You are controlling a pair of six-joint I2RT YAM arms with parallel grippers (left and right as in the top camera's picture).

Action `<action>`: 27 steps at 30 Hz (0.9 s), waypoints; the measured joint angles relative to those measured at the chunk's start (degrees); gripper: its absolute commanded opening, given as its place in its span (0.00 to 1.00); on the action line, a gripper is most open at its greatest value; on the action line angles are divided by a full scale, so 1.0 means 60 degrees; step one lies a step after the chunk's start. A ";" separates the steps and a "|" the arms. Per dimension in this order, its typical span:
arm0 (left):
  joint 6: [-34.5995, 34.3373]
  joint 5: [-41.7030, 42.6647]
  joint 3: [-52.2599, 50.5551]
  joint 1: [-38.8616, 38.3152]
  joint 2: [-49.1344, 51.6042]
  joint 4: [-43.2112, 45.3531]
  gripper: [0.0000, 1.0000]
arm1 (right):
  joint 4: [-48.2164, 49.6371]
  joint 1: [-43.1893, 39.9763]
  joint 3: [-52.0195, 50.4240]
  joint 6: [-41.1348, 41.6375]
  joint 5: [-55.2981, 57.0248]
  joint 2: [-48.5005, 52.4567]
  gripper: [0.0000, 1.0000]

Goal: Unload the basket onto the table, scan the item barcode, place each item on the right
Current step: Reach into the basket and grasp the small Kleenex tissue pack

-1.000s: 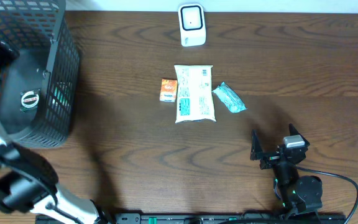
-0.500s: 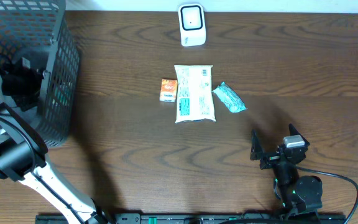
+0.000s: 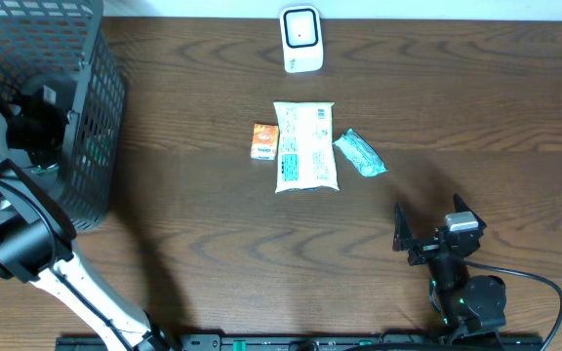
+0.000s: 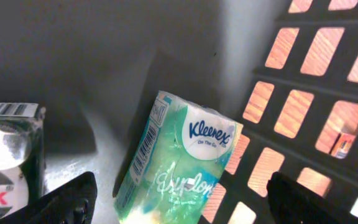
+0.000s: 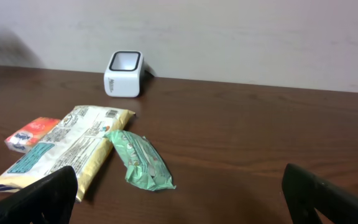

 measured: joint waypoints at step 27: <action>-0.3355 0.1818 0.0036 0.0488 -0.0674 0.1661 0.07 | 0.0000 0.0000 0.0000 0.0000 0.0004 0.0000 0.99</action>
